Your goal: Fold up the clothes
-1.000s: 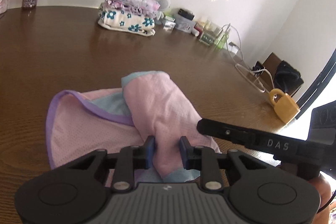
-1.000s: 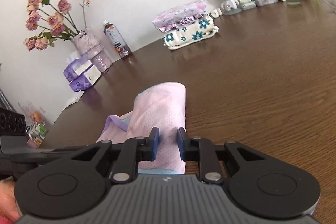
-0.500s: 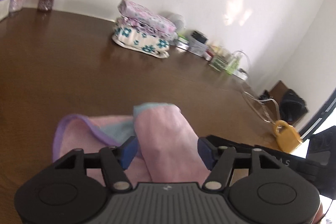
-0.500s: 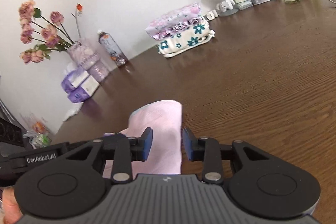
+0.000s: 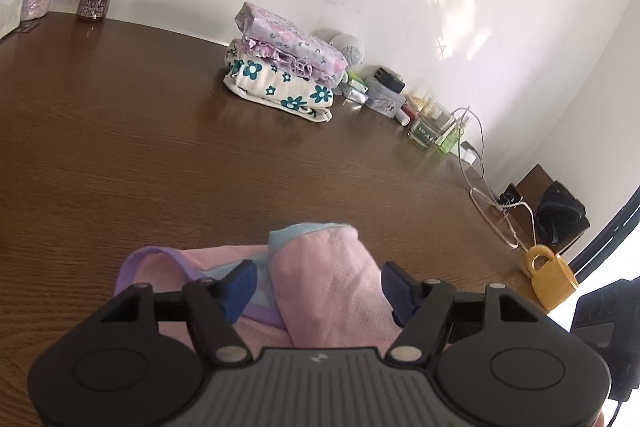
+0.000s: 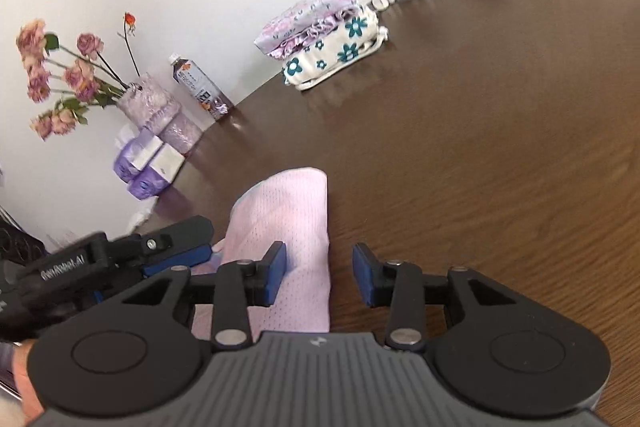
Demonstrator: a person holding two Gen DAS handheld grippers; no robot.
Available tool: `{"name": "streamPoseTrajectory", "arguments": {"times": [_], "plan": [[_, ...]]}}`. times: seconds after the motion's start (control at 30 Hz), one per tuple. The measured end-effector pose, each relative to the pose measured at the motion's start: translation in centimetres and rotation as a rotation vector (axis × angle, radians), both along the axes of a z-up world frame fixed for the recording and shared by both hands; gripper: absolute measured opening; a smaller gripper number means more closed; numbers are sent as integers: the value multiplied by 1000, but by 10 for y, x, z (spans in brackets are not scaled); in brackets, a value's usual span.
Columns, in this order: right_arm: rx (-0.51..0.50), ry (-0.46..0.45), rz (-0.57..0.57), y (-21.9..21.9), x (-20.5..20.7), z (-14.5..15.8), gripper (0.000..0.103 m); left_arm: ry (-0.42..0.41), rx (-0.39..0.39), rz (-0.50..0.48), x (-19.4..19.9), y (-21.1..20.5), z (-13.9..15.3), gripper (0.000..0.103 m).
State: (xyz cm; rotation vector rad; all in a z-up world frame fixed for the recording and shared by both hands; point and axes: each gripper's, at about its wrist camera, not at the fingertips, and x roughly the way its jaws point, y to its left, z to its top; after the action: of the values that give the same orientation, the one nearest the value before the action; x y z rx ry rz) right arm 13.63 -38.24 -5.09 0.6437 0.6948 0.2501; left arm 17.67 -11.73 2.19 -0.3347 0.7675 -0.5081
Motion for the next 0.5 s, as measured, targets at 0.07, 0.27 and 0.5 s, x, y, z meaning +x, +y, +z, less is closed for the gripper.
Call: {"name": "streamPoseTrajectory", "arguments": {"times": [0.07, 0.27, 0.5], "plan": [[8, -4, 2, 1, -1, 0, 37, 12, 6, 7, -1, 4, -2, 68], [50, -4, 7, 2, -4, -4, 36, 30, -2, 25, -5, 18, -5, 68], [59, -4, -1, 5, -5, -4, 21, 17, -7, 3, -10, 22, -4, 68]]}}
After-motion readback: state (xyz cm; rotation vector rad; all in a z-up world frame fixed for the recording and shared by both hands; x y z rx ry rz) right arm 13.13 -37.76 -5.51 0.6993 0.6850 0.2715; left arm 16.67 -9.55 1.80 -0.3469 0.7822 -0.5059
